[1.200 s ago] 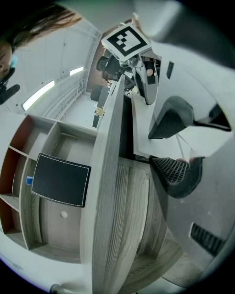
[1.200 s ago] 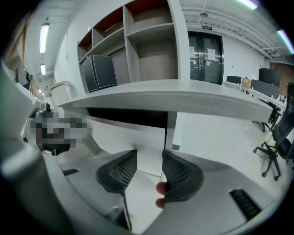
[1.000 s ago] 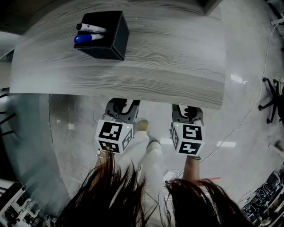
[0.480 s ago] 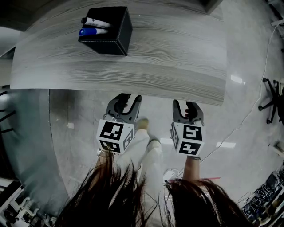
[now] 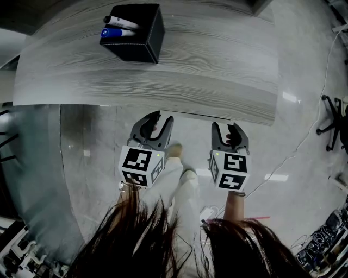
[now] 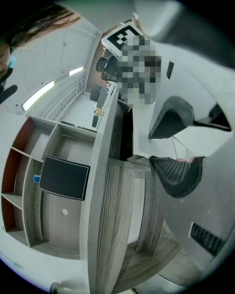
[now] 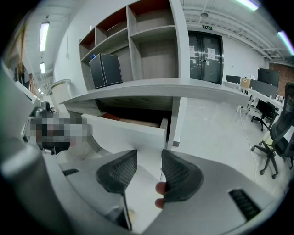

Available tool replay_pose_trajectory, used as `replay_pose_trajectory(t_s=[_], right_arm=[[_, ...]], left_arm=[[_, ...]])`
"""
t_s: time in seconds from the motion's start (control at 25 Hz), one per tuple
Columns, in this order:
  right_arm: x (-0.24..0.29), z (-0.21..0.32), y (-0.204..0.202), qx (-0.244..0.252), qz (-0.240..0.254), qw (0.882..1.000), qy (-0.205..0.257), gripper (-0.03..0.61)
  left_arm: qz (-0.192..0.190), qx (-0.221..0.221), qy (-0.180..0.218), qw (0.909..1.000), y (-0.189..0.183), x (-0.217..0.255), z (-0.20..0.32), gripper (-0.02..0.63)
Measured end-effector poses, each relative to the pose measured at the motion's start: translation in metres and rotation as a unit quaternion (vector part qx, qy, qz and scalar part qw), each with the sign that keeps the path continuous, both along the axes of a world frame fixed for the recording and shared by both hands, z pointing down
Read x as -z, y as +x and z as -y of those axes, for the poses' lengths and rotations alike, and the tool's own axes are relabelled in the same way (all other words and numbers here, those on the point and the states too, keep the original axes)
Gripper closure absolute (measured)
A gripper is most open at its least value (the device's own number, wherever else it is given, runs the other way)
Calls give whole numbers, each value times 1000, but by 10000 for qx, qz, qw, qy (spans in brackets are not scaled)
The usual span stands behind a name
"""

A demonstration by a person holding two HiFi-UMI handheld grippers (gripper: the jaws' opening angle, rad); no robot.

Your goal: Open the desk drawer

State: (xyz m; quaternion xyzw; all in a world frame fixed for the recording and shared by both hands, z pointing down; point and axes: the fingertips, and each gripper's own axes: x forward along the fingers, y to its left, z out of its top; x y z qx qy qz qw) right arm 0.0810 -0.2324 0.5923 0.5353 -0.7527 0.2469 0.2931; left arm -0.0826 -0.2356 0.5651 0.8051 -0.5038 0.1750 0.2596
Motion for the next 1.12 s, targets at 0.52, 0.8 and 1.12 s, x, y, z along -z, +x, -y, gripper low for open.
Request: replay_pose_trajectory(t_s=[0.52, 0.8, 1.12], right_arm=[[-2, -13, 1, 9, -57, 10000, -36, 413], [-1, -18, -1, 33, -37, 10000, -72, 413], [-2, -24, 2, 50, -83, 9999, -81, 413]], left_arm=[[5, -14, -37, 10000, 0, -1, -14, 495], [-5, 28, -43, 10000, 0, -2, -19, 494], [10, 56, -79, 10000, 1, -2, -26, 495]])
